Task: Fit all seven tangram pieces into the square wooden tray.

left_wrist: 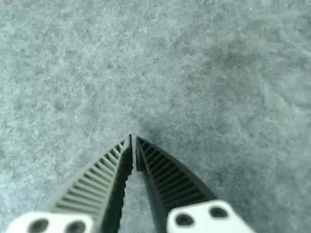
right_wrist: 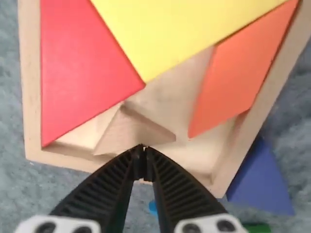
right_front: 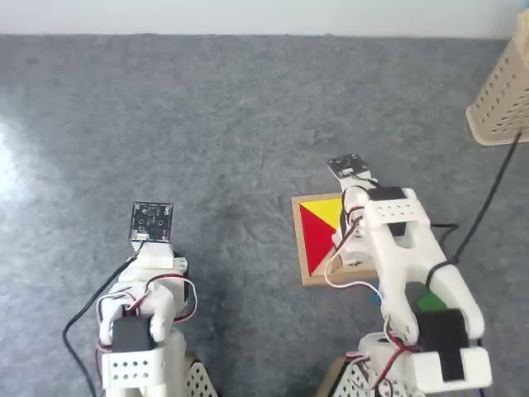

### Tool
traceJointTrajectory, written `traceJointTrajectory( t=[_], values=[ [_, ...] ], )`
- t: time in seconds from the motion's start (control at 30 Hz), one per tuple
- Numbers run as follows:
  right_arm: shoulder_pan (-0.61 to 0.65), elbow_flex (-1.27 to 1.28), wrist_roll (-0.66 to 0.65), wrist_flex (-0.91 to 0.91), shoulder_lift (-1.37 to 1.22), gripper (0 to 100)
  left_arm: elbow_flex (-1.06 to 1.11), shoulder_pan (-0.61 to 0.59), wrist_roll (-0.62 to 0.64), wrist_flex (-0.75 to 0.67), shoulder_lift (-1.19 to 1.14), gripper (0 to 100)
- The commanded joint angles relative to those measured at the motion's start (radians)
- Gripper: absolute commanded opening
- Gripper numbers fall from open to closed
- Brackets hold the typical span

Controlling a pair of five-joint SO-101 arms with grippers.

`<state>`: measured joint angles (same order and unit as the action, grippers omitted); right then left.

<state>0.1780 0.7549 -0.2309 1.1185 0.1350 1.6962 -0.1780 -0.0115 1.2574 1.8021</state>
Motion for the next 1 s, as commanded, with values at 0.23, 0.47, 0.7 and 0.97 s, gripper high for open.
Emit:
traceJointTrajectory(
  t=[0.23, 0.47, 0.7, 0.97],
  values=[
    [-0.01, -0.144, -0.012, -0.016, -0.016, 0.6, -0.012, 0.0, 0.006, 0.005, 0.017, 1],
    [-0.008, -0.175, 0.021, 0.004, -0.001, 0.6, -0.012, 0.0, 0.006, 0.005, 0.017, 1],
    [0.082, 0.009, 0.026, -0.059, 0.154, 0.6, -0.012, 0.0, 0.006, 0.005, 0.017, 1],
    [0.209, 0.127, -0.003, -0.105, 0.259, 0.6, -0.012, 0.0, 0.006, 0.005, 0.017, 1]
  ],
)
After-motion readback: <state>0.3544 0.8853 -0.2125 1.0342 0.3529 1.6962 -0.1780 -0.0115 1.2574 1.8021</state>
